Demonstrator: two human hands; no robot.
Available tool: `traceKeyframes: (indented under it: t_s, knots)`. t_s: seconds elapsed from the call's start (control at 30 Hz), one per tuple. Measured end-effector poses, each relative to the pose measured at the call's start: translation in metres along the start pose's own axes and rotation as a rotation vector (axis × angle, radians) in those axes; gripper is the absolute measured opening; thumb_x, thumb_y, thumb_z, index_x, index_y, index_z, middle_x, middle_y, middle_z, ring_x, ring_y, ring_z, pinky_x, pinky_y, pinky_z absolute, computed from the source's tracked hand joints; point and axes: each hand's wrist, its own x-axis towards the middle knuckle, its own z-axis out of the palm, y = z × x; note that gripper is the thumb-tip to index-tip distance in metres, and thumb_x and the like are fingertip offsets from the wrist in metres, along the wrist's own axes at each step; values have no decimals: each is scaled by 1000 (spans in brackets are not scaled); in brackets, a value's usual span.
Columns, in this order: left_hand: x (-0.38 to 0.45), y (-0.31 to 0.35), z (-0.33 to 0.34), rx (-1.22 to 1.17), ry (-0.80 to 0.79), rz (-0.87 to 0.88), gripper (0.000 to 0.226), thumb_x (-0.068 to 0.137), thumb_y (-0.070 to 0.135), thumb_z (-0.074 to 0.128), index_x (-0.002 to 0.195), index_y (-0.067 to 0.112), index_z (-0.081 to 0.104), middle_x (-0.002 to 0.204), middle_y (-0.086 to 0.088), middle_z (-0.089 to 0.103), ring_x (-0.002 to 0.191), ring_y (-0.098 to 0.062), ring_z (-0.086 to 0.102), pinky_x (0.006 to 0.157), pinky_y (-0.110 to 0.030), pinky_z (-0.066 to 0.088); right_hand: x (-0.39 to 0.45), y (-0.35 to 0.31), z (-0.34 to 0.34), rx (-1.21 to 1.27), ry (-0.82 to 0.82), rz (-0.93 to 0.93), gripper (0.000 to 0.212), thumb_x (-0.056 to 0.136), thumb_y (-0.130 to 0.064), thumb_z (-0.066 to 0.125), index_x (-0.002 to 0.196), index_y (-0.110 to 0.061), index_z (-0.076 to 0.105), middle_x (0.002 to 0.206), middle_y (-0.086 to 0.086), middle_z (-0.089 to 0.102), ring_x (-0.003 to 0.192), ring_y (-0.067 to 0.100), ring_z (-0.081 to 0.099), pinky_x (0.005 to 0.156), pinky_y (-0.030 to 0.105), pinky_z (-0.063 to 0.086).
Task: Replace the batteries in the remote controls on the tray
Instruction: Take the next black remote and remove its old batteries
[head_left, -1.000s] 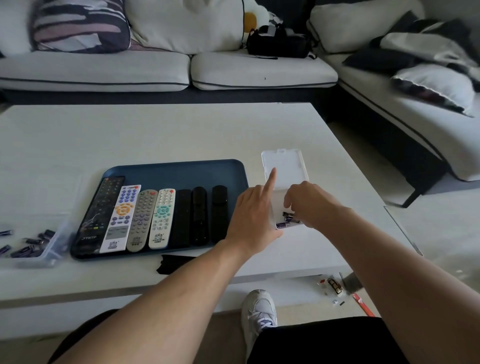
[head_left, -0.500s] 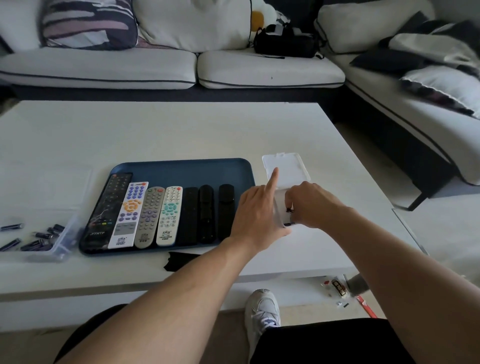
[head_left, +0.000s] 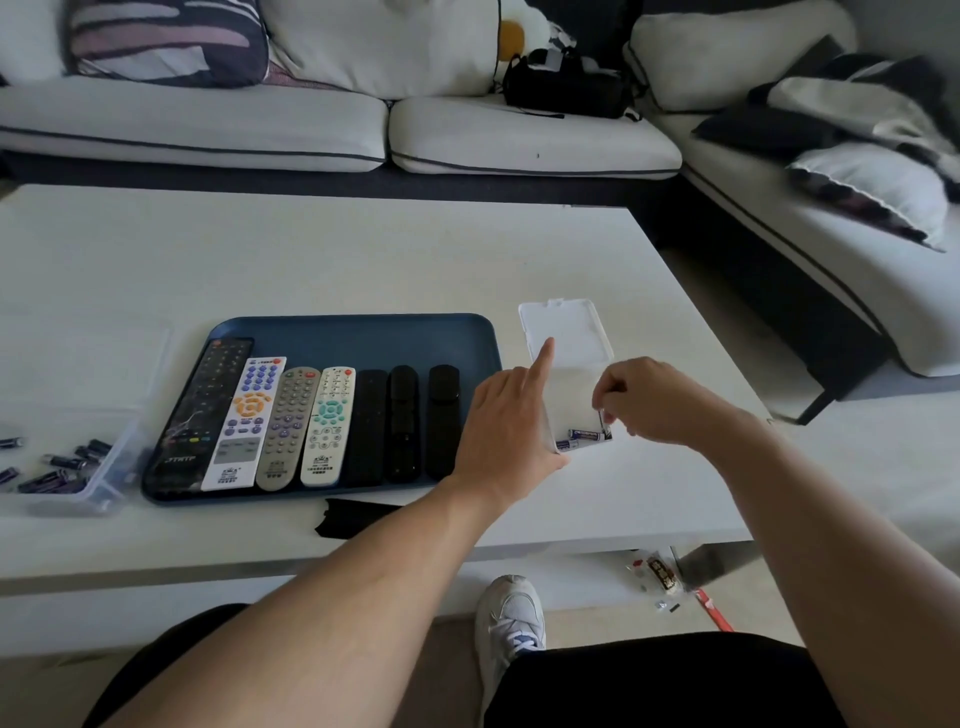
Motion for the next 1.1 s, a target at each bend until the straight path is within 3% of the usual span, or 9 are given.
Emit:
traceKeyframes:
  t_s: [0.1,0.17,0.27,0.37,0.53,0.77,0.97,1.1]
  knots:
    - [-1,-1,2,14,21,14,122,64,33,90,160,17,16,115,-1,56,113,-19,50,111,-27,25,5,-1,6,-99,-82,25,35,91,-8,39,89,-22,71,90,-6,69,78,12,61,67,26,46]
    - [-1,0,5,24,32,22,122,63,31,90,159,16,18,114,-1,57,112,-19,50,110,-26,24,10,-1,9,-283,-106,38,34,90,-19,37,99,-19,70,100,-3,67,94,21,63,80,32,48]
    - [0,1,5,27,25,24,120,64,29,89,160,16,17,117,-1,57,115,-20,50,111,-27,25,10,-2,15,-484,-18,63,34,87,-32,37,105,-22,64,109,2,65,104,27,63,78,32,42]
    - [1,1,4,2,31,4,119,64,29,89,159,15,20,118,-3,59,116,-20,49,111,-28,27,9,-5,20,-619,82,76,33,93,-26,52,124,-28,61,117,-2,65,109,23,64,79,28,39]
    - [2,1,4,-8,21,-18,120,64,29,90,160,17,18,120,-3,59,119,-21,48,112,-28,26,13,-13,25,-708,107,128,21,92,-22,58,113,-23,61,109,-3,65,102,21,65,73,27,36]
    - [6,-2,4,-4,-11,-76,119,67,36,86,160,20,15,125,1,58,125,-20,46,111,-24,20,19,-24,30,-680,163,149,16,92,-22,64,108,-20,60,107,-2,65,100,21,66,72,27,36]
    - [11,-8,6,-54,-70,-158,119,69,36,81,161,19,8,128,1,59,128,-22,47,114,-31,27,22,-22,33,-645,159,150,17,95,-26,63,111,-22,61,109,-3,65,103,20,66,74,27,36]
    - [16,-9,5,-103,-162,-207,119,75,37,80,161,20,-1,151,-4,43,142,-22,32,121,-33,13,24,-22,21,-286,282,148,14,96,-35,62,96,-23,69,94,1,70,87,25,67,69,29,42]
